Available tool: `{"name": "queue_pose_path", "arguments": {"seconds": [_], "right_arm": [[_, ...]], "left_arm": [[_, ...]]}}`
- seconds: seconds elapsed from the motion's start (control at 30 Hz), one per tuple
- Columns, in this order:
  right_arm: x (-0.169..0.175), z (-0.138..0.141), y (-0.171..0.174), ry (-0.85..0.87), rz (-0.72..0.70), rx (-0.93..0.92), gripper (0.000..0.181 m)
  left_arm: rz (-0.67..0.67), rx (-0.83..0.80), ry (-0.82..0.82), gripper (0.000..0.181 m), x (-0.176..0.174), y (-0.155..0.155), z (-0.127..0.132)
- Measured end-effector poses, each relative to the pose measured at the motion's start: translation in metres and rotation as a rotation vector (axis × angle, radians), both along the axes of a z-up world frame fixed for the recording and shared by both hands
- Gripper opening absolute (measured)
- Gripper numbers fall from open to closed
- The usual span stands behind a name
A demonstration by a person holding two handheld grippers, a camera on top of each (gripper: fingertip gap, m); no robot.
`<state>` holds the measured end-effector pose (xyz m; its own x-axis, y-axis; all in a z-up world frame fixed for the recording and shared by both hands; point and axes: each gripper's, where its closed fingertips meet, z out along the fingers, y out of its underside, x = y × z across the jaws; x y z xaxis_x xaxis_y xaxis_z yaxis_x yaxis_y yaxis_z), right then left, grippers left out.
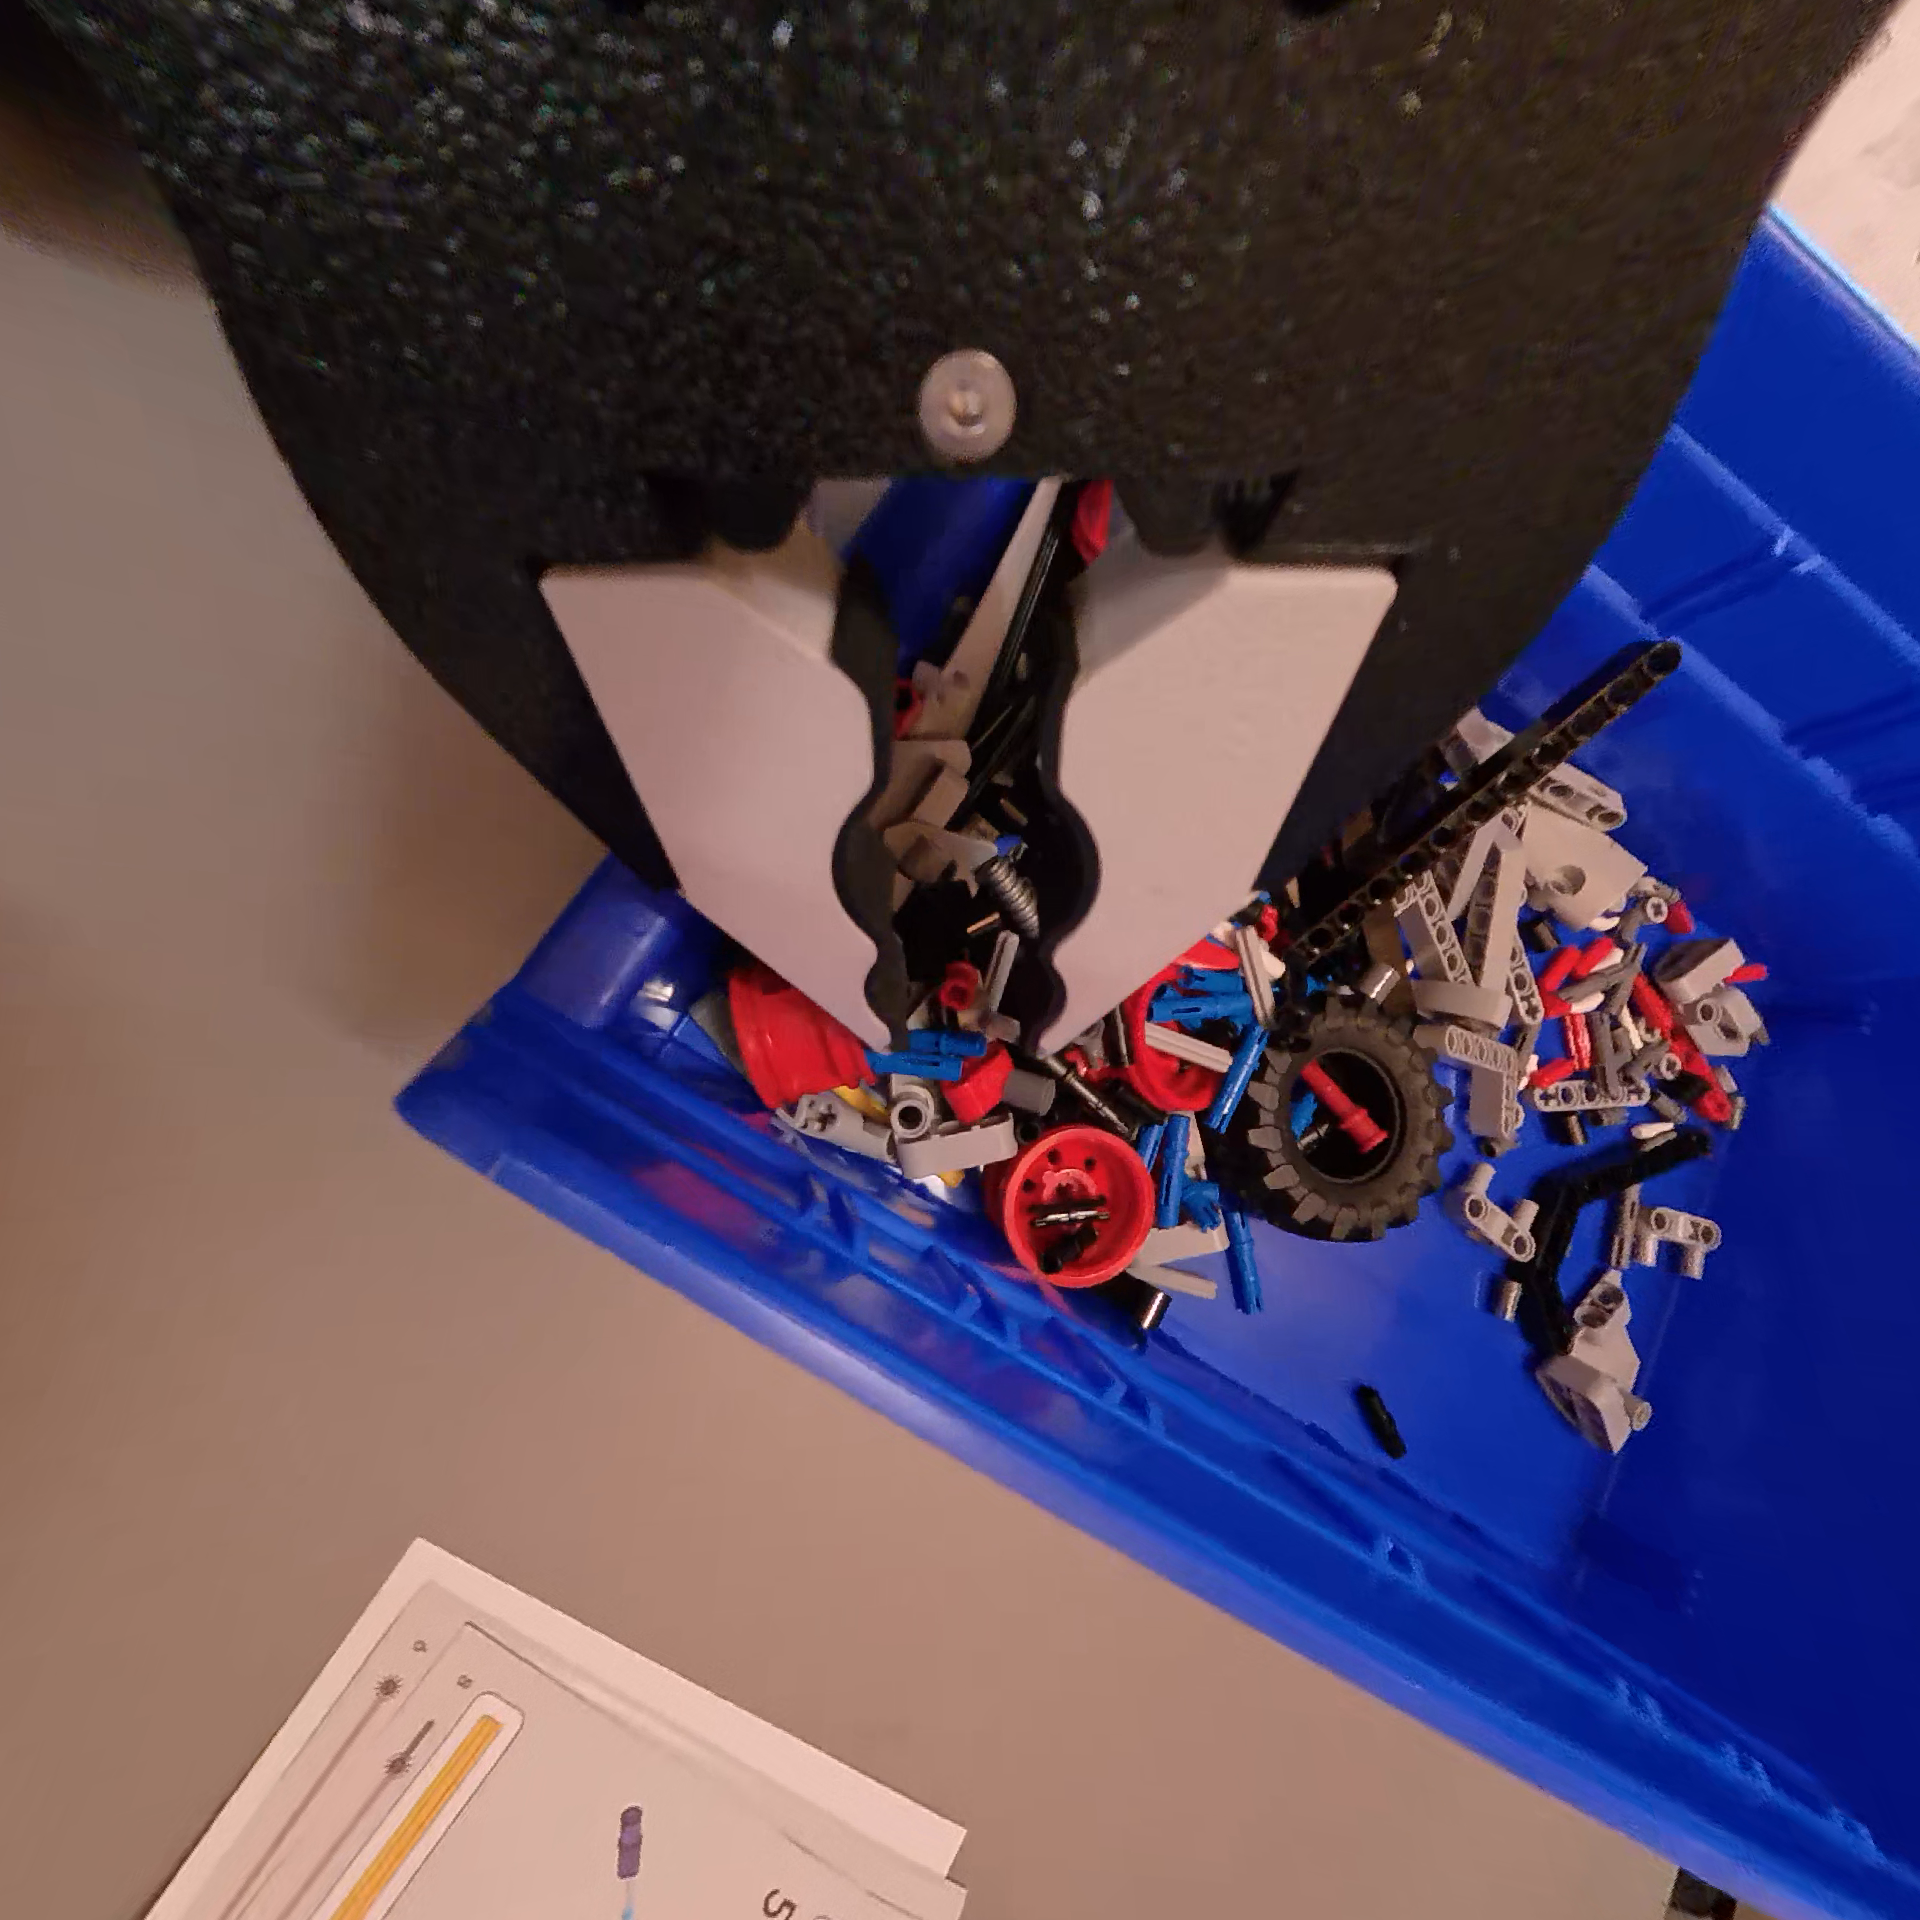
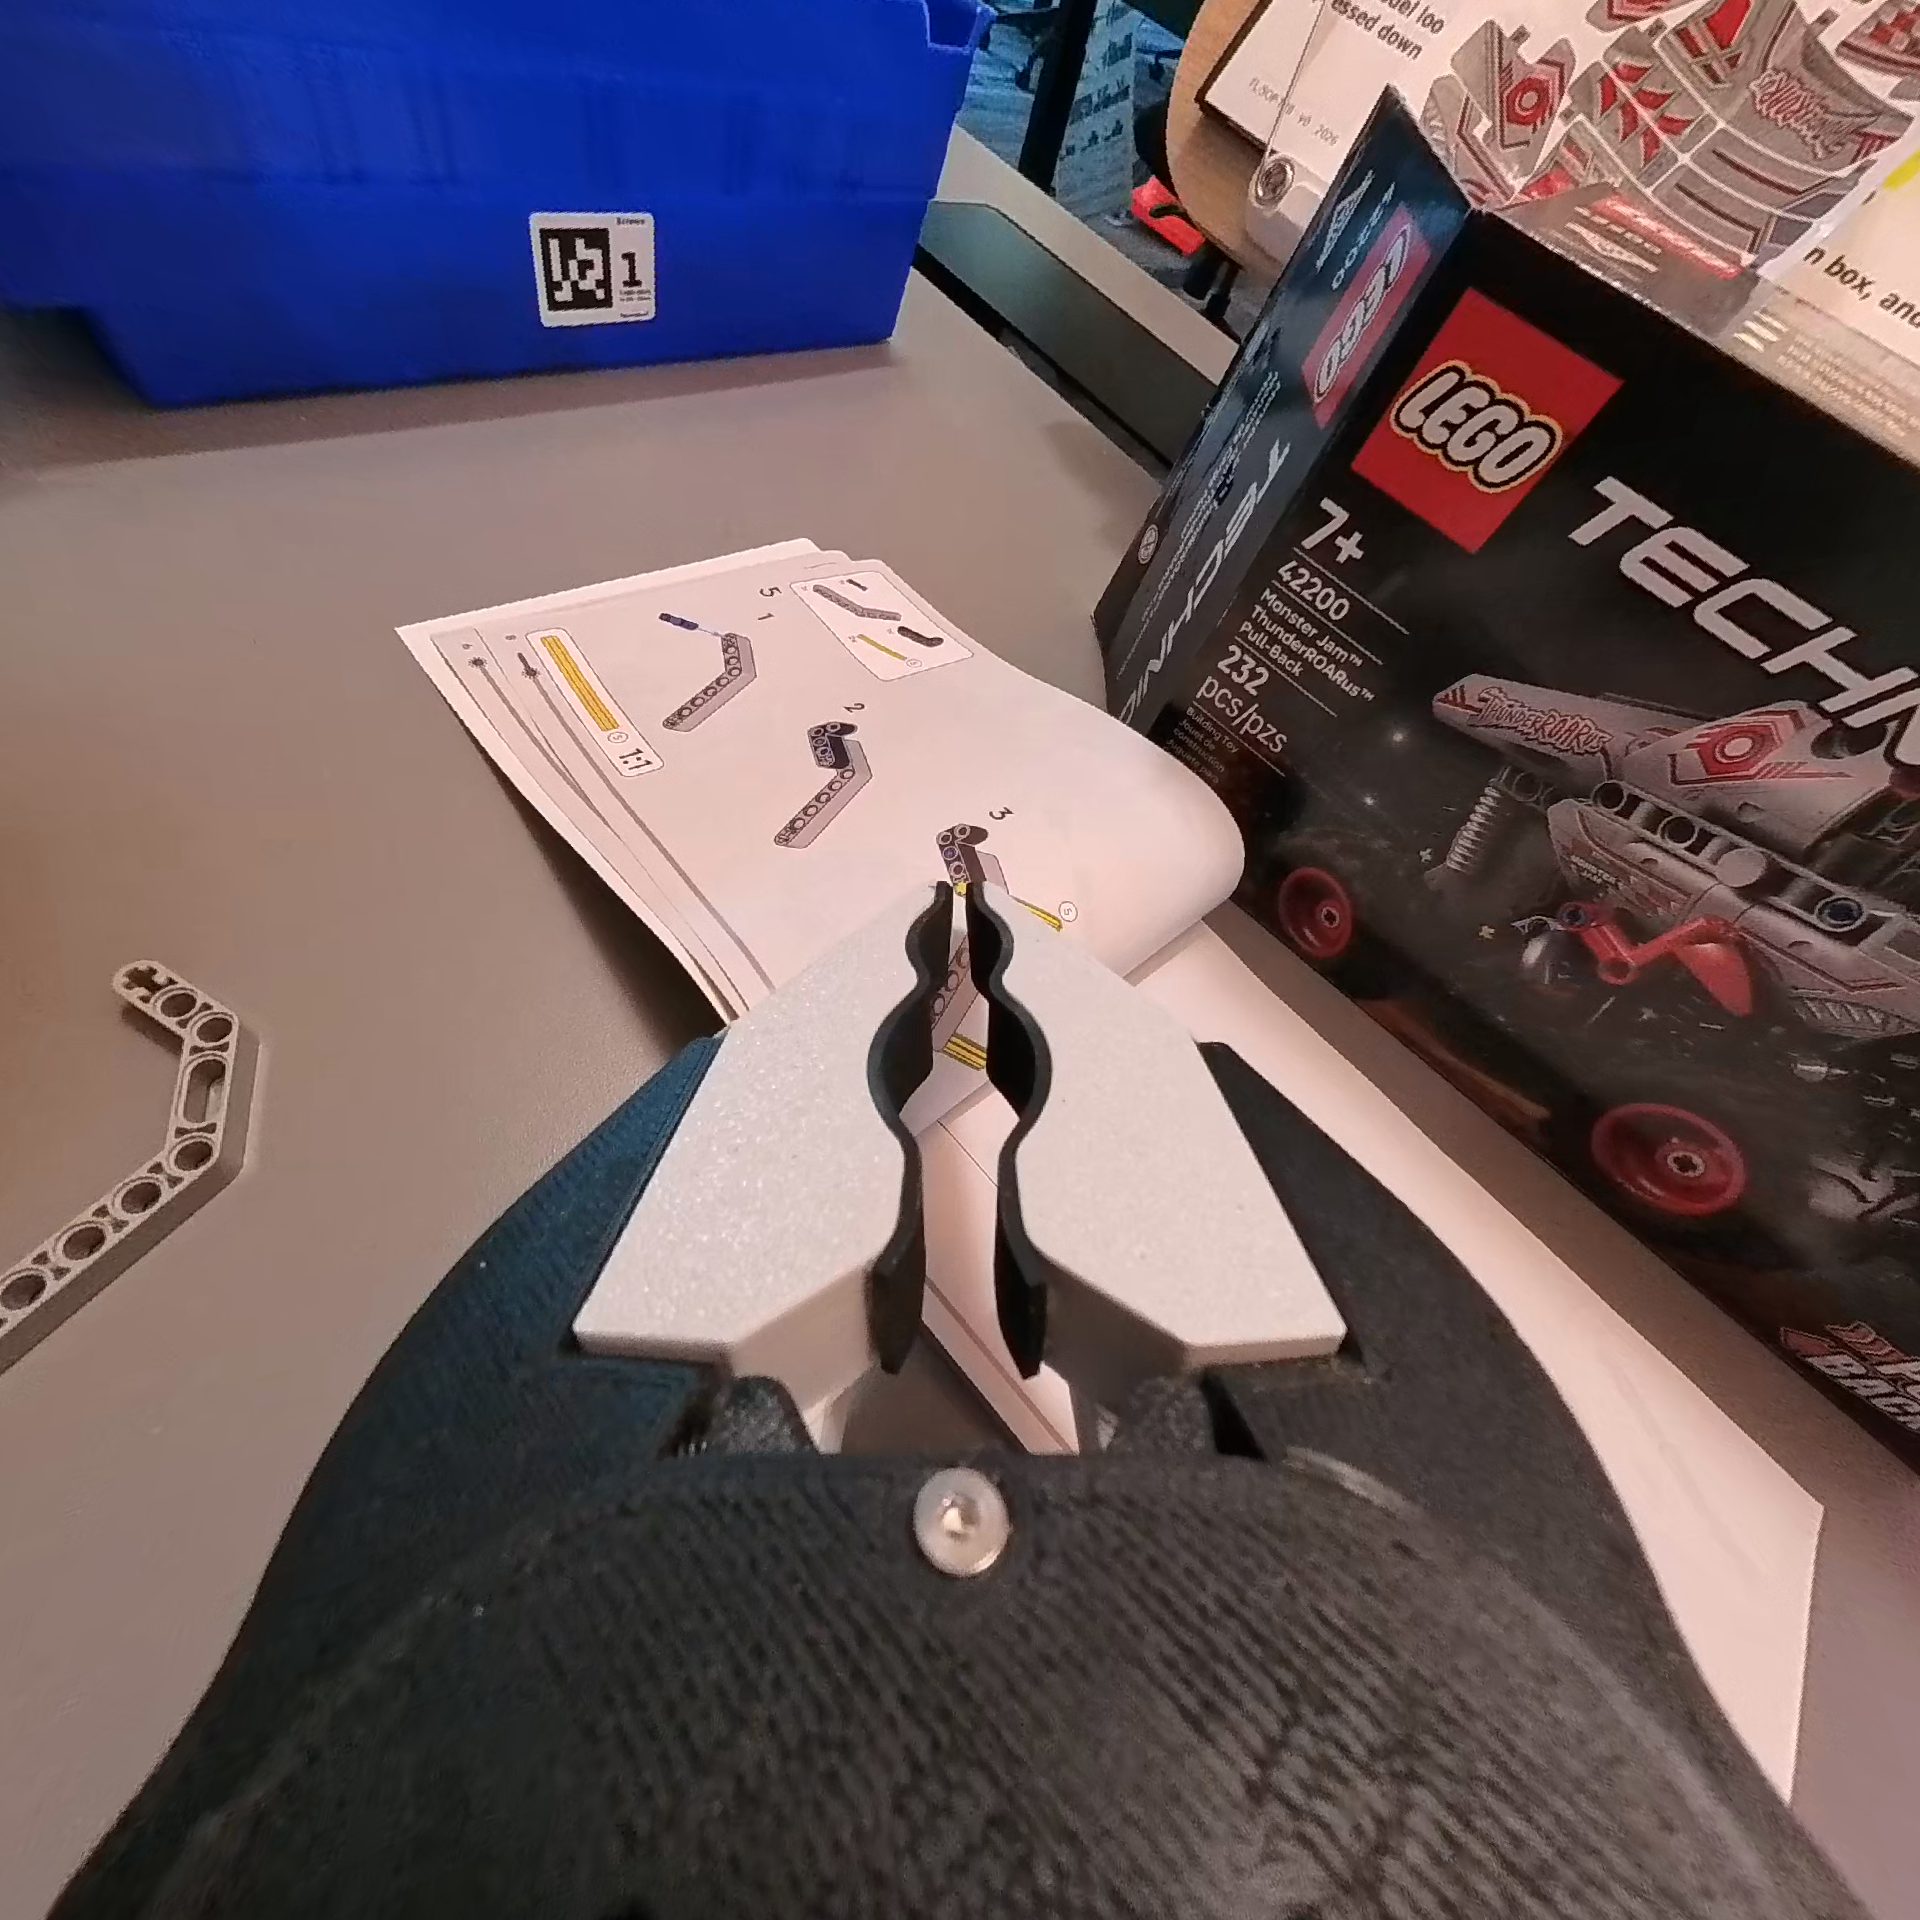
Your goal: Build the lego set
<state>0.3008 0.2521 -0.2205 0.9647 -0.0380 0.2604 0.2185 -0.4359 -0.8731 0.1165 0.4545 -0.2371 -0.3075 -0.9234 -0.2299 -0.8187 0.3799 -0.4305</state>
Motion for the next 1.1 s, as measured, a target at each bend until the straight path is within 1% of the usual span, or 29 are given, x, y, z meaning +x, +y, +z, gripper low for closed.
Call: {"name": "queue_pose_path", "arguments": {"seconds": [0.1,0.17,0.23,0.4,0.67,0.83,0.97,1.03,1.1], "right_arm": [[0.0,0.001,0.0,-0.001,0.001,0.005,0.0],[0.0,0.001,0.0,0.0,0.001,0.006,0.0],[0.0,0.001,0.0,0.001,0.001,0.004,0.0],[0.0,0.001,0.0,0.0,0.0,0.005,0.0],[0.0,0.001,0.0,0.0,-0.001,0.005,0.0],[0.0,0.001,-0.001,-0.002,-0.001,0.008,0.0],[0.002,0.002,-0.002,-0.005,-0.008,0.011,0.004],[0.0,0.007,-0.003,0.009,0.006,0.039,0.013],[-0.003,0.017,-0.005,0.019,0.014,0.077,0.032]], "left_arm": [[-0.036,-0.014,-0.024,0.019,0.002,-0.002,0.001],[-0.087,-0.01,-0.038,0.014,0.002,-0.004,0.0],[-0.071,-0.002,-0.028,0.007,0.001,0.001,-0.004],[-0.039,-0.041,-0.035,0.009,0.001,0.005,-0.006],[-0.021,-0.066,-0.063,0.006,-0.001,0.008,-0.002],[0.005,-0.084,-0.132,0.006,-0.002,0.017,0.011],[0.03,-0.121,-0.245,0.006,-0.002,0.02,0.032],[0.031,-0.141,-0.309,0.006,-0.003,0.017,0.048],[0.021,-0.156,-0.381,0.006,-0.003,0.009,0.067]]}}
